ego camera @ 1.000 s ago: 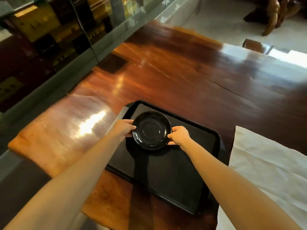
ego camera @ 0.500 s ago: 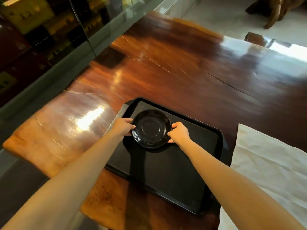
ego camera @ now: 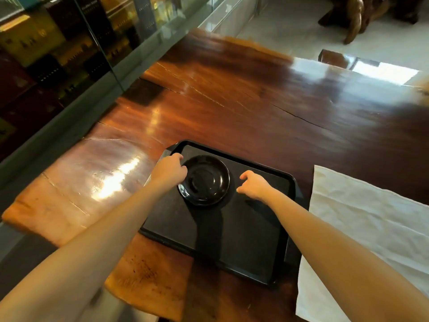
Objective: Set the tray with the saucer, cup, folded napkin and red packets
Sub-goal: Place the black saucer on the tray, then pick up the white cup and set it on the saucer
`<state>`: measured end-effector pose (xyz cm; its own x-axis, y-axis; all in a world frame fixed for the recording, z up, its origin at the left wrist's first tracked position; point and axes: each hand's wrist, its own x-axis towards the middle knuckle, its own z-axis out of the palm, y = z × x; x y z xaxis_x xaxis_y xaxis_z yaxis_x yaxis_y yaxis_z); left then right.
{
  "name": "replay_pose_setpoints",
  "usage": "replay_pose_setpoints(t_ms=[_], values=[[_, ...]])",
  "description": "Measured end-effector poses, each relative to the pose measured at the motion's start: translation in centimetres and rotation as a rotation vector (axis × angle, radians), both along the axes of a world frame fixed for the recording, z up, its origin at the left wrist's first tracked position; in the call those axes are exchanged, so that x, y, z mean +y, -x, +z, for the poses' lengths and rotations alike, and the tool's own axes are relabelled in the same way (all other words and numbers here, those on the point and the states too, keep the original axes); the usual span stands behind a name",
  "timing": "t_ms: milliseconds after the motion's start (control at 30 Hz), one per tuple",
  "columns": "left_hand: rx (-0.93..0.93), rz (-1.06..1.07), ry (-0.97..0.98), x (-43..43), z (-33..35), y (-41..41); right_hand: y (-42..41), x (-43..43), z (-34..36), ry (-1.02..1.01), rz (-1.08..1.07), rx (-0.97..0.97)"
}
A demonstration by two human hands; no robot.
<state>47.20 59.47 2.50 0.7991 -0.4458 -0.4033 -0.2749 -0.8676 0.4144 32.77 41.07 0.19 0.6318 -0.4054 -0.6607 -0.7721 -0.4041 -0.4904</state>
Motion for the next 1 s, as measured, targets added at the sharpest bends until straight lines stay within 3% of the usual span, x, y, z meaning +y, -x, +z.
replay_pose_setpoints(t_ms=[167,300,533,833,1000], values=[[0.136,-0.409,-0.021,-4.5,4.0,3.0,4.3,-3.0,4.0,0.131,0.205,0.105],[0.195,-0.698,-0.15,-8.9,6.0,7.2,9.5,-5.4,6.4,0.203,0.192,0.147],[0.11,-1.045,-0.207,-17.7,7.4,17.8,22.5,-8.8,8.7,0.259,0.057,0.191],[0.045,-1.313,-0.26,-26.4,5.7,34.3,41.1,-12.5,7.5,0.241,-0.173,0.223],[0.133,-1.351,-0.273,-29.4,3.7,43.9,51.1,-14.5,5.7,0.184,-0.213,0.221]])
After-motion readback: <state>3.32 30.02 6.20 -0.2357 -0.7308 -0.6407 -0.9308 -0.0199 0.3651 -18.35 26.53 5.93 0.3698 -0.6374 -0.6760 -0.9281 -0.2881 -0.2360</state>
